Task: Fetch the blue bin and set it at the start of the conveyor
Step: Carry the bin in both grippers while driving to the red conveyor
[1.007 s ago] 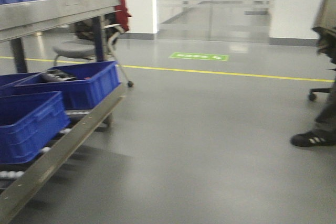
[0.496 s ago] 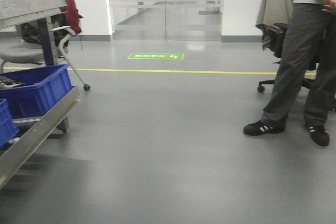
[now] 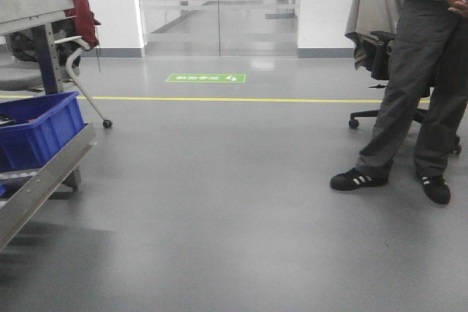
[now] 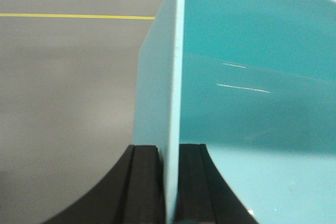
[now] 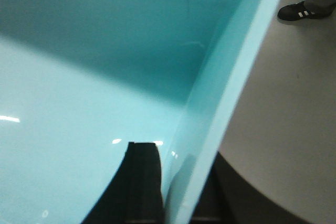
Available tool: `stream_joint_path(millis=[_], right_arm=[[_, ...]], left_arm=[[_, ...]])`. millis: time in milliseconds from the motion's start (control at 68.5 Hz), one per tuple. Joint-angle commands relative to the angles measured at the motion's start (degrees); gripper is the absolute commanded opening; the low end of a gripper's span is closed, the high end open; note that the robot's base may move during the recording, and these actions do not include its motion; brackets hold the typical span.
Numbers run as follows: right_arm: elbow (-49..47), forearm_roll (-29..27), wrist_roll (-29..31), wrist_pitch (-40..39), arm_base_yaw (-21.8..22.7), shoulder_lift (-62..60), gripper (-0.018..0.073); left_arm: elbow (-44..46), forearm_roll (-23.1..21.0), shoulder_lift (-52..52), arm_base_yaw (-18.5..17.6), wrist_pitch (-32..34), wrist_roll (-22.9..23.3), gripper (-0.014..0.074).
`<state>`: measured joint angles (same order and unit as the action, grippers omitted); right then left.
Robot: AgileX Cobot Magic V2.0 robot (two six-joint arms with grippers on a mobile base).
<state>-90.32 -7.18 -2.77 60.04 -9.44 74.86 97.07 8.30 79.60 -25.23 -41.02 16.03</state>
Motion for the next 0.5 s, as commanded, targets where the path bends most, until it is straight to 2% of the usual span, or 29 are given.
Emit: stream_joint_path(millis=[0, 481], right_arm=[[-0.6, 0.3, 2.1, -0.6, 0.1, -0.6, -0.0151], [-0.6, 0.3, 2.1, -0.6, 0.1, -0.6, -0.0151]], left_arm=[[0.8, -1.5, -1.0, -0.1, 4.8, 0.7, -0.0111], [0.8, -1.5, -1.0, -0.1, 4.8, 0.7, -0.0111]])
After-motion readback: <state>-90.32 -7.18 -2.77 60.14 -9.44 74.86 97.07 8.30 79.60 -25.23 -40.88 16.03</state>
